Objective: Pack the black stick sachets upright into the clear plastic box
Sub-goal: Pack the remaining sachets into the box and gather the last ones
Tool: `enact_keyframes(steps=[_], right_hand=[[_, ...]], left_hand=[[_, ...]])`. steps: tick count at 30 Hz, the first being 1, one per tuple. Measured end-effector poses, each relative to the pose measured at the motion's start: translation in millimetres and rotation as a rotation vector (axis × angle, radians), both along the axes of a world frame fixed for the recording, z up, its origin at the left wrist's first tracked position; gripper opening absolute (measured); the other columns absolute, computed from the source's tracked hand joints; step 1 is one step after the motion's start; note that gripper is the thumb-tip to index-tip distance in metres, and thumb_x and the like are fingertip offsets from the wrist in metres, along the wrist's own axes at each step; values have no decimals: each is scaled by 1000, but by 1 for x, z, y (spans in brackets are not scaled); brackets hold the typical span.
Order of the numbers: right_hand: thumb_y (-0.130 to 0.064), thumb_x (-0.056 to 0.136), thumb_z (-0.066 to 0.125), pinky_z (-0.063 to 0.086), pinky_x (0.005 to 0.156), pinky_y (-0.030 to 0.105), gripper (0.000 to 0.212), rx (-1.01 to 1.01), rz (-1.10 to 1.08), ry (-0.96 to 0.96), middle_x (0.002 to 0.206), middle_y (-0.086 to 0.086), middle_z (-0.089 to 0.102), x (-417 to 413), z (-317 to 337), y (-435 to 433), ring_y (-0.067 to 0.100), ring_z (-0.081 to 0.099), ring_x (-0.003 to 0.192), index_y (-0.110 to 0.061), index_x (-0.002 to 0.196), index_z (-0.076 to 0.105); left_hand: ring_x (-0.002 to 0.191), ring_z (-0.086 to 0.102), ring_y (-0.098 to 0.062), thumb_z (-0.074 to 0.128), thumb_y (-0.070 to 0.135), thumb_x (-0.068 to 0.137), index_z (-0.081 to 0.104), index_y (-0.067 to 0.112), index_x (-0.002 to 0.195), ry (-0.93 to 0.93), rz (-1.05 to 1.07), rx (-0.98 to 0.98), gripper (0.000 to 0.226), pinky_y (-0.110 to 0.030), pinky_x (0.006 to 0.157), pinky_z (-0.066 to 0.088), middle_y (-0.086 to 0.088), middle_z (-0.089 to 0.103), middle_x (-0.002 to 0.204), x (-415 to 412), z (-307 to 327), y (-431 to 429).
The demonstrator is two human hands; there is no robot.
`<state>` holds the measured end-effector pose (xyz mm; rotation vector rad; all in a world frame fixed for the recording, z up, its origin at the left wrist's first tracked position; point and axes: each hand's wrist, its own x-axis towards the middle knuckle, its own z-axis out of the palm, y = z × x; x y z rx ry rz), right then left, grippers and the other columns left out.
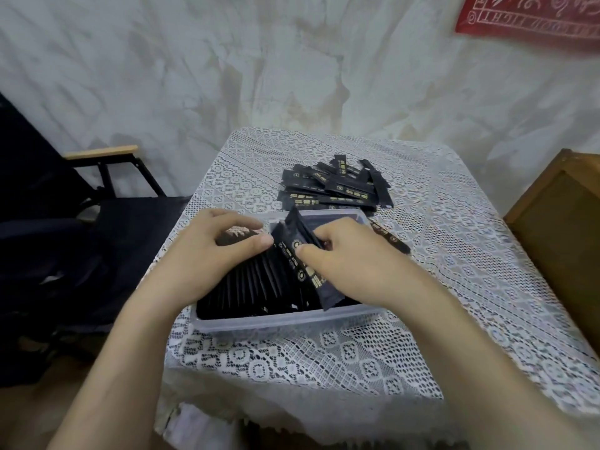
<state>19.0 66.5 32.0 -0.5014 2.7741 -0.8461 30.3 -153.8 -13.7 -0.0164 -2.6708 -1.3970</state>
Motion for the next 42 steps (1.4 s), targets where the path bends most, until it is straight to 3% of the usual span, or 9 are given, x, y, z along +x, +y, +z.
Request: enact_keyframes(steps=[2, 6, 9, 12, 16, 19, 26, 36, 42], right_hand=[[-43, 99, 53, 57, 74, 37, 41, -53, 5, -52, 61, 1, 64, 0, -2, -1, 23, 71, 67, -11, 73, 55], [-47, 98, 51, 60, 82, 52, 48, -163, 27, -206, 71, 3, 77, -1, -9, -1, 23, 75, 70, -2, 92, 68], [-52, 101, 48, 59, 77, 44, 53, -152, -21, -165, 65, 2, 74, -5, -5, 5, 12, 69, 59, -6, 94, 73], [-47, 105, 43, 46, 55, 29, 54, -70, -62, -93, 41, -5, 47, -6, -3, 8, 4, 54, 40, -3, 89, 71], [-50, 103, 41, 53, 70, 36, 49, 55, -68, 70, 73, 7, 67, 3, -9, -6, 29, 70, 72, -11, 78, 55], [-58, 101, 43, 56, 76, 41, 44, 63, -34, 67, 79, 2, 68, 7, -6, -9, 26, 69, 80, -21, 88, 64], [-34, 100, 57, 61, 81, 38, 16, -12, 39, -94, 74, -3, 75, 5, -8, 0, 8, 73, 65, -25, 97, 69], [-44, 95, 65, 60, 80, 42, 19, -99, 37, -118, 72, 0, 75, 8, -14, -8, 10, 72, 61, -27, 101, 59], [-45, 98, 59, 60, 82, 46, 21, -117, 89, -136, 73, 0, 75, 9, -11, -5, 9, 72, 64, -25, 103, 60]], left_hand=[[98, 55, 13, 75, 72, 68, 75, 41, 96, -10, 0, 24, 42, -9, 80, 37, 15, 55, 119, 1, 2, 2], [96, 52, 20, 69, 58, 71, 76, 35, 93, -12, 3, 20, 32, 6, 70, 32, 15, 53, 120, 1, 3, 4], [94, 51, 23, 72, 49, 80, 75, 35, 93, -26, 2, 6, 19, 6, 69, 32, 17, 52, 121, 0, 2, 3], [95, 50, 22, 72, 49, 81, 75, 38, 92, -37, 2, 8, 16, 2, 71, 34, 20, 52, 121, 1, 2, 3], [97, 55, 15, 72, 55, 76, 75, 39, 93, -37, 3, 30, 23, -7, 77, 36, 18, 54, 121, 2, 4, 3], [97, 58, 9, 70, 55, 77, 75, 39, 95, -38, -8, 54, 25, -17, 80, 41, 16, 56, 121, 3, 5, 3], [95, 58, 11, 72, 37, 87, 74, 33, 95, -40, 0, 36, 9, -10, 76, 40, 16, 54, 121, 1, 2, 2], [99, 50, 21, 67, 44, 88, 73, 38, 108, -18, -49, -33, 22, 5, 73, 33, 13, 52, 128, -1, 5, 1], [103, 50, 18, 62, 71, 75, 72, 49, 104, -20, -35, -101, 37, -13, 87, 34, 20, 49, 131, -2, 5, -1]])
